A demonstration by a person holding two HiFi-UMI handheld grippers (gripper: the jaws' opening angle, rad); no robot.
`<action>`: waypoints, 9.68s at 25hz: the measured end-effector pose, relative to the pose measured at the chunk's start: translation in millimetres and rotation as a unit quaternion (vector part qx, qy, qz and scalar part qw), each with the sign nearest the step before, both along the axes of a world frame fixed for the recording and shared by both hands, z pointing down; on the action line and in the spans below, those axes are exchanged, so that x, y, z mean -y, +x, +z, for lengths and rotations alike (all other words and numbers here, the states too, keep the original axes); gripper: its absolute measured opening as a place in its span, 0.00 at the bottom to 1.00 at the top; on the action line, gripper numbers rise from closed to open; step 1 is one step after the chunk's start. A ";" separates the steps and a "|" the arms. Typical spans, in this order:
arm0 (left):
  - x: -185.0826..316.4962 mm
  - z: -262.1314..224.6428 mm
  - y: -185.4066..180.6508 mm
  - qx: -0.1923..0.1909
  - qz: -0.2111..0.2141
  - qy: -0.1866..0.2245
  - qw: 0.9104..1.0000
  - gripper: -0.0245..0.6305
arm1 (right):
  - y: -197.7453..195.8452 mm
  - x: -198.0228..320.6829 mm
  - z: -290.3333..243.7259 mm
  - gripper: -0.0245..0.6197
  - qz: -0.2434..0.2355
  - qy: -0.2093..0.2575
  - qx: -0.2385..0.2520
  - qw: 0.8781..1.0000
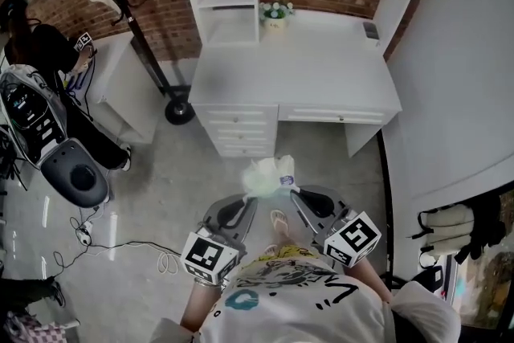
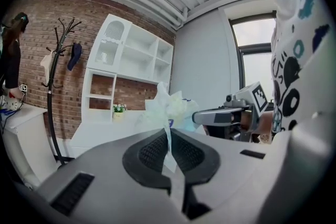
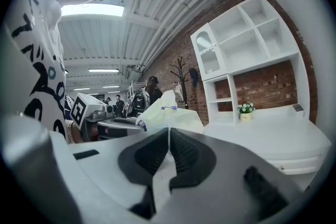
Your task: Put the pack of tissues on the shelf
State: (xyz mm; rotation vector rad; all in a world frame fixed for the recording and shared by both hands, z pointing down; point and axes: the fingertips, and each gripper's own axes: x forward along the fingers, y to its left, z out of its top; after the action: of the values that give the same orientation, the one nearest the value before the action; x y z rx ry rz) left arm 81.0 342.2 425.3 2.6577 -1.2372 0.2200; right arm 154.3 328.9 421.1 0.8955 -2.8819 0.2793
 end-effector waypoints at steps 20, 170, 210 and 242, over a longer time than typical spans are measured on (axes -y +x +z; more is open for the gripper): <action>141.0 -5.8 -26.6 0.011 -0.098 0.007 0.995 0.07 | -29.8 153.9 -3.7 0.09 -0.094 0.013 -0.002 0.995; 648.3 -24.0 -199.5 0.015 0.040 0.068 0.997 0.07 | -194.3 639.2 -28.5 0.08 0.114 0.043 0.029 0.992; 823.1 -5.3 -217.6 0.010 -0.026 0.039 0.999 0.07 | -210.4 808.3 -7.9 0.09 0.179 0.060 -0.070 0.979; 855.1 8.6 -215.5 0.033 -0.087 -0.022 0.995 0.10 | -209.1 846.3 23.3 0.09 0.228 -0.031 -0.074 0.970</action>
State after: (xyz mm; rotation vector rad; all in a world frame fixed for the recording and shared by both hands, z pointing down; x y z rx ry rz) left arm -134.5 -512.9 433.8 2.5062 -1.4579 0.3068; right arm -54.8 -517.3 444.3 1.4907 -2.4859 0.3200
